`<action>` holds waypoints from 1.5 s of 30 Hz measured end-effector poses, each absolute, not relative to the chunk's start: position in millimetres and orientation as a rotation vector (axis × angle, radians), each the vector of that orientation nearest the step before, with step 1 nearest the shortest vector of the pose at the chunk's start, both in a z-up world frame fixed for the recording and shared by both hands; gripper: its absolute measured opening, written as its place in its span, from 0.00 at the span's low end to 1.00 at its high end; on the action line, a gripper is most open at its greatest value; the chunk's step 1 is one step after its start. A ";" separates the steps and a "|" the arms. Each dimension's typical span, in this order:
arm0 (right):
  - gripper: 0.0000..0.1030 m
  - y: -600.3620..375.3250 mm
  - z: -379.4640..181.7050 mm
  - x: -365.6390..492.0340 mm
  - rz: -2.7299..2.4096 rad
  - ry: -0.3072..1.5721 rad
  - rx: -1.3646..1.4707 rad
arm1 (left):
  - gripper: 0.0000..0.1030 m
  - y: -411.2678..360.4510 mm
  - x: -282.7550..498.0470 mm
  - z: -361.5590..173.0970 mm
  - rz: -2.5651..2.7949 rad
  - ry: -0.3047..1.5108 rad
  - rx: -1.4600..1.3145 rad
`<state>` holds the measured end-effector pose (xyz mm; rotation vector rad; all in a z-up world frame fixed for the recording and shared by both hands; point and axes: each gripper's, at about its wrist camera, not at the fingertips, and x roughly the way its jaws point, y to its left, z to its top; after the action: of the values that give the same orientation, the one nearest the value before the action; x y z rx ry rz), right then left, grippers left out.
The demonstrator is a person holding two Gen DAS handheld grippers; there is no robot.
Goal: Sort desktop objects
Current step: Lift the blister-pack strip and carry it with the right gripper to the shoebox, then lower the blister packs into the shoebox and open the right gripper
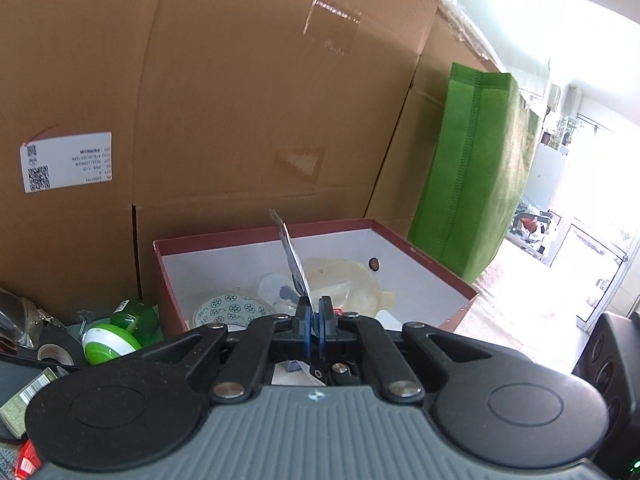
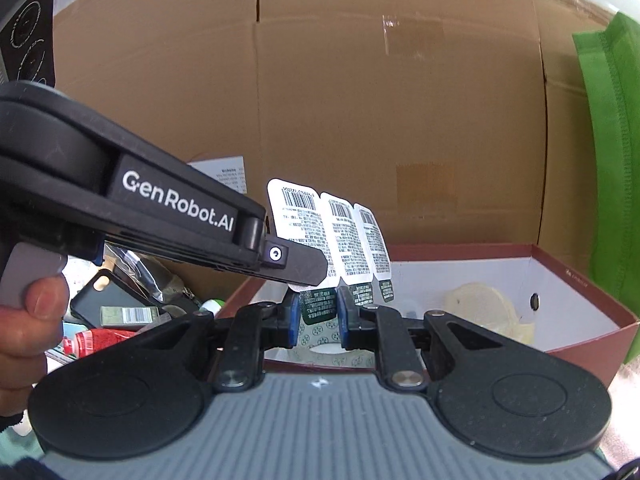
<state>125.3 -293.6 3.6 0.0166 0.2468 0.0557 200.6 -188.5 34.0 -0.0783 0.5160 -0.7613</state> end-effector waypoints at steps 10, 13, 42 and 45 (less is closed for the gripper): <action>0.17 -294.5 -4.6 140.3 0.032 0.320 0.034 | 0.04 -197.1 216.7 21.5 -0.756 0.548 -0.071; 0.17 -292.8 -4.5 142.3 0.025 0.334 0.028 | 0.05 -197.6 220.4 19.6 -0.750 0.551 -0.071; 0.85 -298.4 15.1 126.0 -0.032 0.346 0.021 | 1.00 -179.4 188.7 30.4 -0.587 0.476 -0.023; 0.85 -298.1 16.8 121.7 -0.044 0.341 0.018 | 1.00 -178.7 182.7 33.5 -0.575 0.464 -0.025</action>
<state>121.7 -298.1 16.8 0.0176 0.3407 -0.0445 182.7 -178.7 33.5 -0.0254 0.4637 -0.5751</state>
